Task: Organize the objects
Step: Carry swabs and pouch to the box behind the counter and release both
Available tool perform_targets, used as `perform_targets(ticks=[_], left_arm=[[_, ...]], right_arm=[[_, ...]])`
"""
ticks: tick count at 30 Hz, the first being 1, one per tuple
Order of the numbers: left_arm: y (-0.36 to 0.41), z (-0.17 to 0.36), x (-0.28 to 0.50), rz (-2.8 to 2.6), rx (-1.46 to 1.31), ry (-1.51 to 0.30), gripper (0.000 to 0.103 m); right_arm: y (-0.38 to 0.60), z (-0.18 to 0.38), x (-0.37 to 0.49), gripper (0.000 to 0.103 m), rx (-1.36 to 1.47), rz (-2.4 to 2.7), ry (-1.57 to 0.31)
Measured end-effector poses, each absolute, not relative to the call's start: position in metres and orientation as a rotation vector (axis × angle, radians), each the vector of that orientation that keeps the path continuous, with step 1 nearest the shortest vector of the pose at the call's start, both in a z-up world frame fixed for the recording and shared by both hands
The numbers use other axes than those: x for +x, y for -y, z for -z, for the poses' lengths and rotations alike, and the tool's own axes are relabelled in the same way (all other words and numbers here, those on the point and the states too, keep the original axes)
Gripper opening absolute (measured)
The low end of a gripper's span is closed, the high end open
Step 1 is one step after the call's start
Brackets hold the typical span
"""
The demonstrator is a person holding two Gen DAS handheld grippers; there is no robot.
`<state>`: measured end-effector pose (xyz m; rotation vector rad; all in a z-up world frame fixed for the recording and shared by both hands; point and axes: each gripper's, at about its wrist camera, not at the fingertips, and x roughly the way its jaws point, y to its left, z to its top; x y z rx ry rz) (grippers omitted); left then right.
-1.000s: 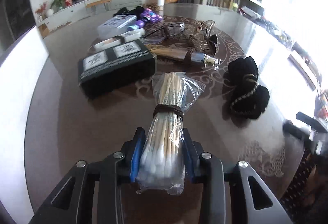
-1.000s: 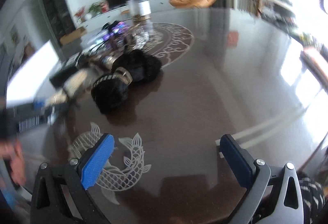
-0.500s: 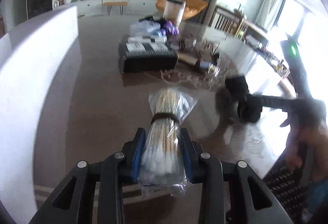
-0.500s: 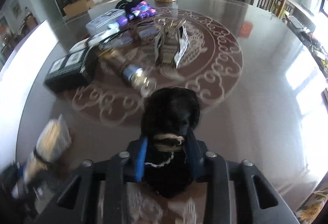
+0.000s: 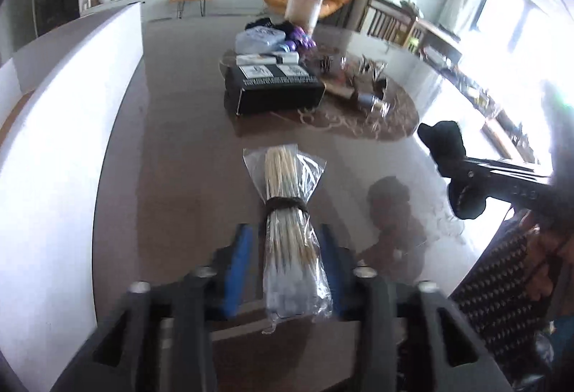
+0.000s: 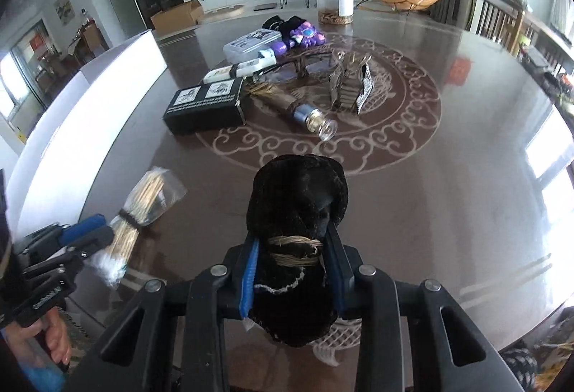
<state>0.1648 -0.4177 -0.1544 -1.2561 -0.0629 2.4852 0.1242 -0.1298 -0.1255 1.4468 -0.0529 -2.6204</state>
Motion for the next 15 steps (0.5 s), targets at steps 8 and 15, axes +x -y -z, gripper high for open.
perform_targets(ticks=[8,15], left_arm=[[0.351,0.149,0.145,-2.508,-1.365,-0.175,0.036],[0.327,0.100,0.148,-2.561,-1.261,0.079,0.028]], right_arm=[[0.124,0.131,0.136,0.033,1.460,2.612,0.116],[0.121,0.125,0.148,0.034,1.436,2.626,0.127]])
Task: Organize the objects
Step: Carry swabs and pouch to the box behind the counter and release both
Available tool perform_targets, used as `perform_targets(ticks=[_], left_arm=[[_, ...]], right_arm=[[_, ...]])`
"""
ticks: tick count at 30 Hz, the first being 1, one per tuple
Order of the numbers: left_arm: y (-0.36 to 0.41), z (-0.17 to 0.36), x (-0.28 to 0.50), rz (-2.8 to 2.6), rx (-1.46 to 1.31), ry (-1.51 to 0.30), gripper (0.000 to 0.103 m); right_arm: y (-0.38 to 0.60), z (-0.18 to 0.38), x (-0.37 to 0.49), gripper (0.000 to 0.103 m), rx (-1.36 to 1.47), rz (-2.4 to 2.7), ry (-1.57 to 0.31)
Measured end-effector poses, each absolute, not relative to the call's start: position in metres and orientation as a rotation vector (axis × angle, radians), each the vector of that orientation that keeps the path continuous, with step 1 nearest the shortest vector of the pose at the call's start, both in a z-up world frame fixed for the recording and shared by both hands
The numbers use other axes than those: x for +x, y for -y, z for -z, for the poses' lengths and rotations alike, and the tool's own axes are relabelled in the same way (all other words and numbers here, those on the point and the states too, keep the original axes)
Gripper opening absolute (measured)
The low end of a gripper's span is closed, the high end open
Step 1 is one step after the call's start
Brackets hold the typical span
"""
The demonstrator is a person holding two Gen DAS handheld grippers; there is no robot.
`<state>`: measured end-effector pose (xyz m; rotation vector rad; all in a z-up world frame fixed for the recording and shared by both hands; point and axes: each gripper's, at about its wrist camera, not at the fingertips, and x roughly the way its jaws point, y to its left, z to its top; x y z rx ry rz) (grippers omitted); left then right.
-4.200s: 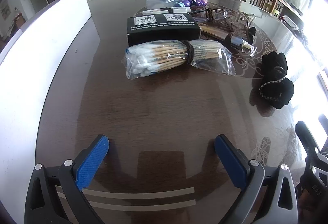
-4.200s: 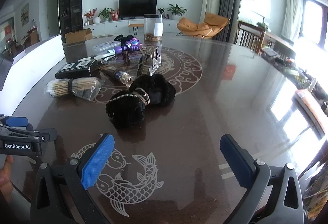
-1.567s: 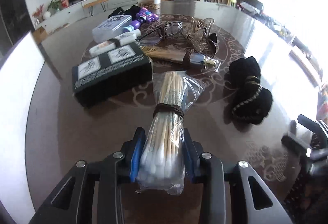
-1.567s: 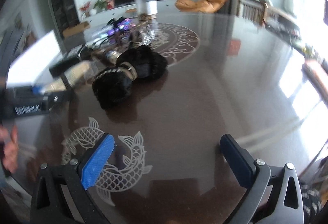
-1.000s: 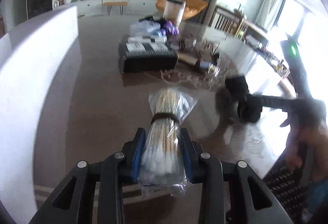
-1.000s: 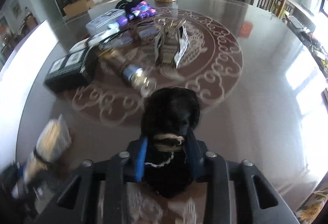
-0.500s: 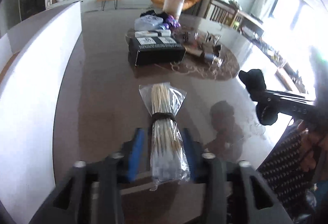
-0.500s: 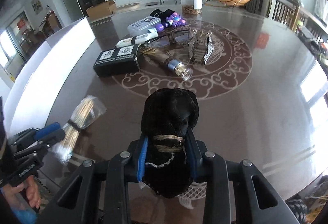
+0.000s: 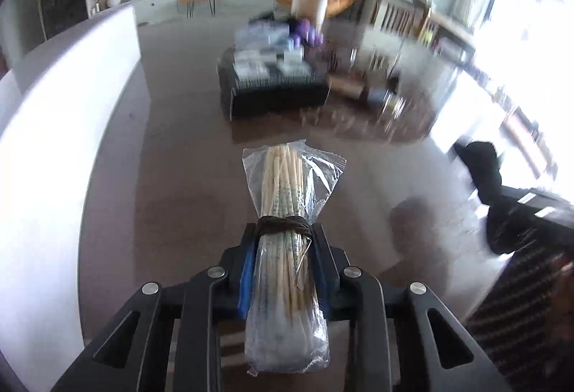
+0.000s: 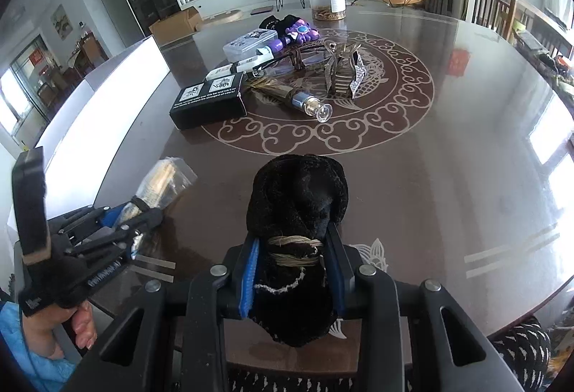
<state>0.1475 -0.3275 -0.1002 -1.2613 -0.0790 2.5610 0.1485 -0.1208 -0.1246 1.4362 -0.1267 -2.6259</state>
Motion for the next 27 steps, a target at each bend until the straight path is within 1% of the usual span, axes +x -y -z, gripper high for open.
perform_targets(ticks=[1,4,6,9,11,13,15,16,17,18,19,20,21,22,23,25,26,27], left_arm=[[0.318,0.085,0.148,-2.575,-1.235,0.096,0.028],[0.334,0.047,0.169,-2.601,-1.128,0.211,0.028],[0.358,0.011,0.183,-2.647,-1.044,0.287,0.028],[0.401,-0.031,0.206,-2.800,-0.929,0.331,0.028],[0.444,-0.043,0.213,-2.925,-0.913,0.368,0.028],[0.483,-0.042,0.215,-3.011,-0.948,0.421,0.028],[0.518,-0.028,0.215,-3.084,-1.083,0.462,0.028],[0.529,-0.020,0.215,-3.108,-1.159,0.467,0.030],[0.539,-0.011,0.214,-3.126,-1.240,0.476,0.034],[0.549,-0.005,0.216,-3.134,-1.286,0.498,0.036],[0.554,-0.001,0.219,-3.135,-1.300,0.520,0.041],[0.557,0.001,0.223,-3.136,-1.300,0.534,0.051],[0.558,0.000,0.225,-3.147,-1.296,0.529,0.058],[0.558,-0.003,0.227,-3.164,-1.280,0.515,0.068],[0.552,-0.007,0.229,-3.185,-1.241,0.486,0.072],[0.532,-0.012,0.227,-3.189,-1.183,0.435,0.072],[0.517,-0.016,0.224,-3.155,-1.144,0.405,0.072],[0.504,-0.021,0.220,-3.108,-1.111,0.387,0.072]], right_arm=[[0.121,0.125,0.150,0.034,1.439,2.624,0.125],[0.127,0.125,0.150,0.034,1.439,2.598,0.153],[0.142,0.115,0.146,0.033,1.407,2.562,0.178],[0.188,0.083,0.135,0.033,1.294,2.488,0.145],[0.231,0.054,0.128,0.034,1.192,2.416,0.102],[0.284,0.025,0.122,0.033,1.089,2.314,0.050],[0.336,0.005,0.119,0.034,1.014,2.209,0.016],[0.358,0.001,0.118,0.037,0.994,2.173,0.003],[0.384,0.001,0.115,0.041,0.983,2.137,-0.016],[0.399,0.004,0.114,0.055,0.983,2.115,-0.024],[0.417,0.010,0.110,0.073,1.007,2.077,-0.026],[0.426,0.015,0.108,0.077,1.032,2.052,-0.022],[0.431,0.021,0.105,0.077,1.057,2.027,0.002],[0.428,0.024,0.104,0.077,1.059,2.025,0.033],[0.419,0.025,0.104,0.078,1.047,2.036,0.066],[0.395,0.027,0.105,0.085,1.019,2.092,0.078],[0.383,0.028,0.106,0.086,1.011,2.129,0.074],[0.362,0.032,0.107,0.091,0.996,2.192,0.067]])
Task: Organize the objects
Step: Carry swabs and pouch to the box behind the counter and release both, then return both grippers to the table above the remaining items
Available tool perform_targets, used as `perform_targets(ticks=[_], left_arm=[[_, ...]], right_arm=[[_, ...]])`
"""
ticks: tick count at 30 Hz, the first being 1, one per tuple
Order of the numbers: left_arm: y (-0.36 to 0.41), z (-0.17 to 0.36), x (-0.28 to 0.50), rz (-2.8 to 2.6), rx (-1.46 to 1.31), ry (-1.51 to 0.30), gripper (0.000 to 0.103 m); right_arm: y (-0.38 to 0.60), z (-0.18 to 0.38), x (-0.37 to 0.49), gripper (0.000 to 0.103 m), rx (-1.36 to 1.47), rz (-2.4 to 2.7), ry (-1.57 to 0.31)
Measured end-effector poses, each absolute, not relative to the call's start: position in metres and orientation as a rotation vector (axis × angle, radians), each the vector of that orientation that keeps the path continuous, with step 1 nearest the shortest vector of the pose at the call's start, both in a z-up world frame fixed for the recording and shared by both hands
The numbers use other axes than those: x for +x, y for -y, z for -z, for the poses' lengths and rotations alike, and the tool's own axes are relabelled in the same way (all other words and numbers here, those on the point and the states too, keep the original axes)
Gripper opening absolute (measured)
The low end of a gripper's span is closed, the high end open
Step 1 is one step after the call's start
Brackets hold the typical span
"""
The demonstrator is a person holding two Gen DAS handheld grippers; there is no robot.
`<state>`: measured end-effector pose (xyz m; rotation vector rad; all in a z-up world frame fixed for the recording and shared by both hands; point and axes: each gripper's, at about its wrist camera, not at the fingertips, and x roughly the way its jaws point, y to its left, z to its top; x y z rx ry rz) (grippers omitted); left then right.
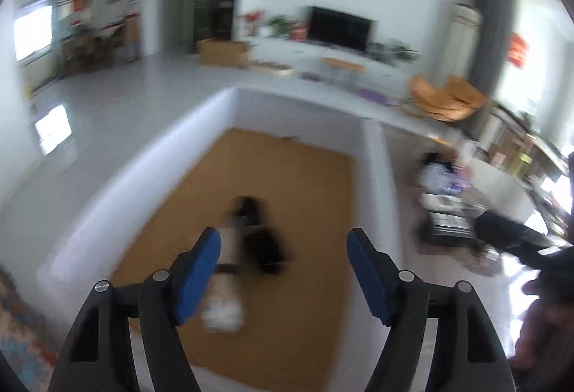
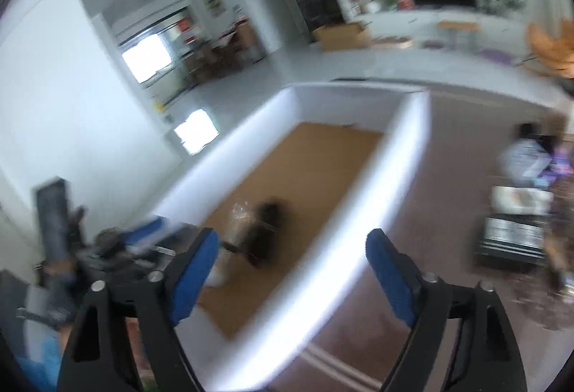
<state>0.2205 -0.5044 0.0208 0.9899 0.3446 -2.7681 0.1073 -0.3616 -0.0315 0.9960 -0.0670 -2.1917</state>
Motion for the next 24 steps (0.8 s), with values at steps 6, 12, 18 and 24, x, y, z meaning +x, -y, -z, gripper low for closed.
perform_targets(ticks=[6,12,18,24], left_arm=[[0.369,-0.029,0.201,3.184,1.202,-0.261,0.095],[0.286,0.062,0.155,3.122,1.491,-0.017,0.102],[0.278,0.130,0.098,2.871,1.611,-0.077,0.100],[0.244,0.140,0.058,2.769,1.480,0.005,0.103]], right_arm=[[0.210,0.105,0.109,0.097,1.181,2.613,-0.023],[0.098,0.172,0.125,0.097,1.422,2.814,0.025],[0.062,0.177,0.132,0.097,1.444,2.872,0.062],[0.064,0.185,0.127,0.103,1.399,2.898,0.032]])
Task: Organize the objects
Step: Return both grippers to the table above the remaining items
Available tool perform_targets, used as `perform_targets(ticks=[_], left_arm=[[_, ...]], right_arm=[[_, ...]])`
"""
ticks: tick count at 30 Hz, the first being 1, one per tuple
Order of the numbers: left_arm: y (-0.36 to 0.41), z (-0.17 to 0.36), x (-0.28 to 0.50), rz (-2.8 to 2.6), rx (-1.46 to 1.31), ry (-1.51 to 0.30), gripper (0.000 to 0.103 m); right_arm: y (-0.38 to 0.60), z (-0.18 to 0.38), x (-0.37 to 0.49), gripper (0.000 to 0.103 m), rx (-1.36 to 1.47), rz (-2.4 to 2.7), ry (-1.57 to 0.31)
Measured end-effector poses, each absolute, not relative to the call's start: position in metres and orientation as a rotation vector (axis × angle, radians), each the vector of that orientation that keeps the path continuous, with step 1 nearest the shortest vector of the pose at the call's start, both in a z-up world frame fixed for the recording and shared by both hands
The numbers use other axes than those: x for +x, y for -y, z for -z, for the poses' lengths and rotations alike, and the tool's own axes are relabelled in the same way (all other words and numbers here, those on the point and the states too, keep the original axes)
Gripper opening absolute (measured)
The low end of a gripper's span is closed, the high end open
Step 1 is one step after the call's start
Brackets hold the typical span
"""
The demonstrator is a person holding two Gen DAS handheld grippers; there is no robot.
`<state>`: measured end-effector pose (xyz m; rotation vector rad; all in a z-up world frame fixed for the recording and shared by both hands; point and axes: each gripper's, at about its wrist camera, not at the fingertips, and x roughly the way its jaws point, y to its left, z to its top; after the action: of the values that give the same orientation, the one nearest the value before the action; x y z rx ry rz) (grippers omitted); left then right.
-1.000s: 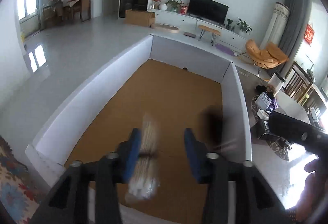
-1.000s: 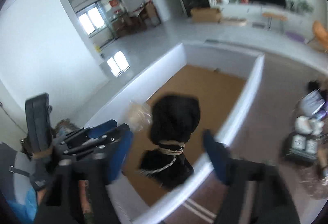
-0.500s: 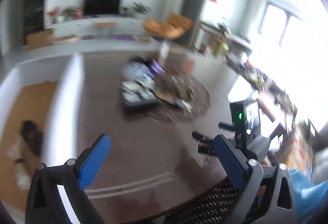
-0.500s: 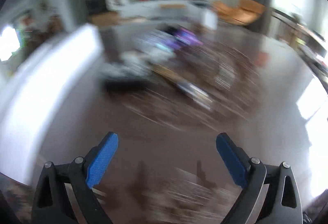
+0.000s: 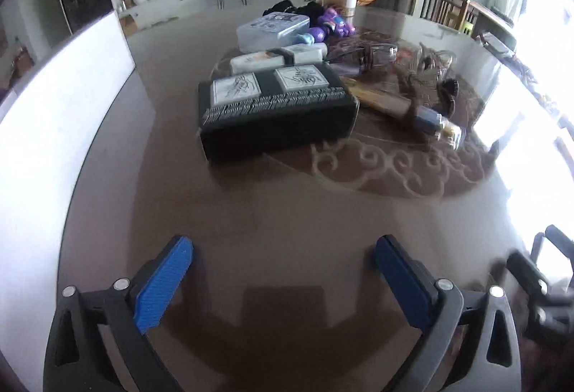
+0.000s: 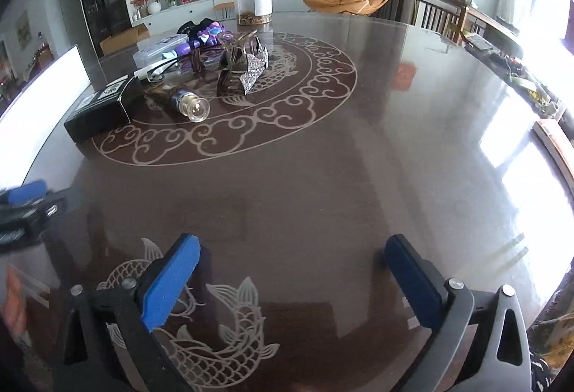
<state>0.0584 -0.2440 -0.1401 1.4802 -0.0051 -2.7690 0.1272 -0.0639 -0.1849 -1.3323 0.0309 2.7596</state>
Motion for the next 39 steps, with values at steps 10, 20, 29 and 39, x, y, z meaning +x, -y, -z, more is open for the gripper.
perform_targets(ticks=[10,20,29,39], left_arm=[[0.234,0.142,0.038,2.776,1.411,-0.039,0.103],[0.233,0.144,0.038,2.775,1.410,-0.040,0.103],[0.234,0.146,0.038,2.774,1.410,-0.041,0.103],[0.233,0.146,0.038,2.774,1.412,-0.041,0.103]], right_arm=[[0.061,0.181,0.134,0.103,-1.313,-2.789,-0.020],[0.059,0.181,0.132,0.103,-1.302,-2.793,-0.019],[0.058,0.180,0.133,0.103,-1.294,-2.801,-0.023],[0.057,0.181,0.133,0.103,-1.287,-2.818,-0.036]])
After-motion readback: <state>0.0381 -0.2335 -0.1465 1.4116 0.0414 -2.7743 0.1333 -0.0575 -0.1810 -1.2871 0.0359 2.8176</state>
